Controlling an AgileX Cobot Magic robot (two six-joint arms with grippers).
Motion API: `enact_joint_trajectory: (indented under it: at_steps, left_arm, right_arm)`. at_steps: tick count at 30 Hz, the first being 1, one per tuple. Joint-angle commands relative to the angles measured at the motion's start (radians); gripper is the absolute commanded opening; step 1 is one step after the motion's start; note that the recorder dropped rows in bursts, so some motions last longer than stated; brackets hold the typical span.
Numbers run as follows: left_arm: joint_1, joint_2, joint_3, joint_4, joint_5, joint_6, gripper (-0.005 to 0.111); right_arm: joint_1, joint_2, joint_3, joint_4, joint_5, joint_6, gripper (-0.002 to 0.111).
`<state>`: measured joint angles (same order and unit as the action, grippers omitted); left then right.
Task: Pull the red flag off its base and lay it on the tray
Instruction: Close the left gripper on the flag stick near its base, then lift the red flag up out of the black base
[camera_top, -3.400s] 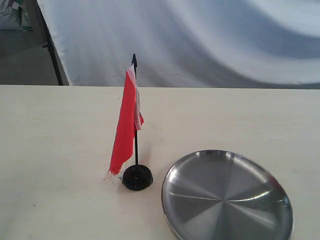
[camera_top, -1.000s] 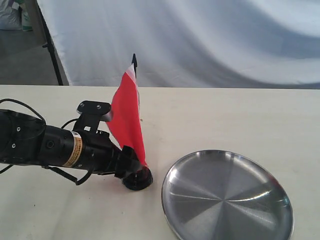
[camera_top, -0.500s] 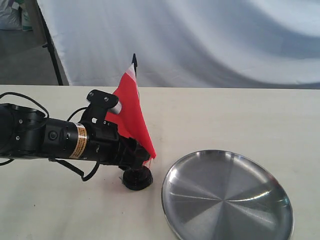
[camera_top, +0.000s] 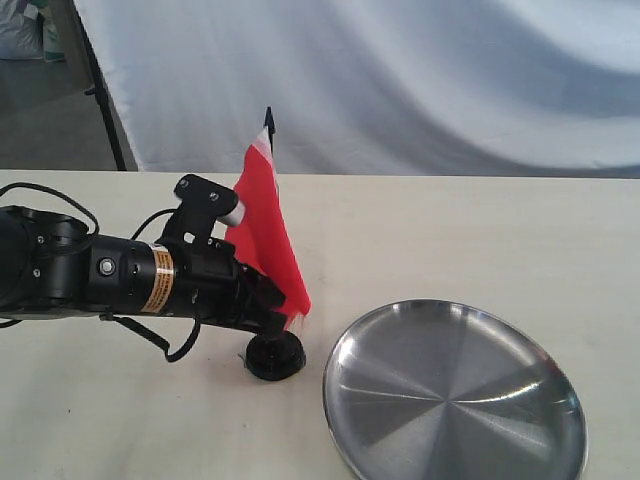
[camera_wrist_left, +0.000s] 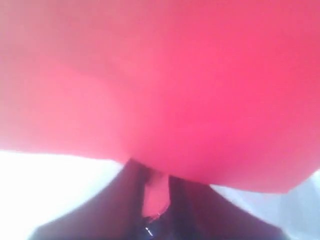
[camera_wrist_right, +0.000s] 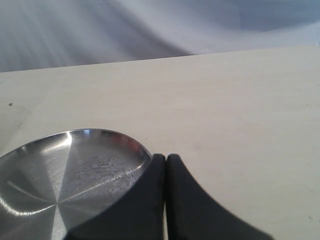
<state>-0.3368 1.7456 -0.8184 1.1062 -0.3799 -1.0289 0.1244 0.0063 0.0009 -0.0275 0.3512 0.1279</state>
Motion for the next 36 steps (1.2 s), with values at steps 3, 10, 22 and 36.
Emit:
enact_joint_trajectory:
  at_steps: [3, 10, 22, 36]
  left_arm:
    - [-0.004, 0.001, -0.004, -0.023, 0.002, 0.046, 0.002]
    - [-0.004, 0.001, -0.004, -0.023, 0.002, 0.049, 0.013]
    - [-0.004, 0.058, -0.010, -0.093, -0.056, 0.067, 0.049]
    - [-0.004, 0.104, -0.029, -0.098, -0.061, 0.106, 0.000]
  right_arm:
    - [-0.002, -0.006, -0.001, -0.007, -0.006, -0.002, 0.000]
    - [-0.002, -0.006, -0.001, -0.007, -0.006, -0.002, 0.000]
    - [-0.002, -0.006, -0.001, -0.007, -0.006, -0.002, 0.000]
    - [-0.002, -0.006, -0.001, -0.007, -0.006, -0.002, 0.000]
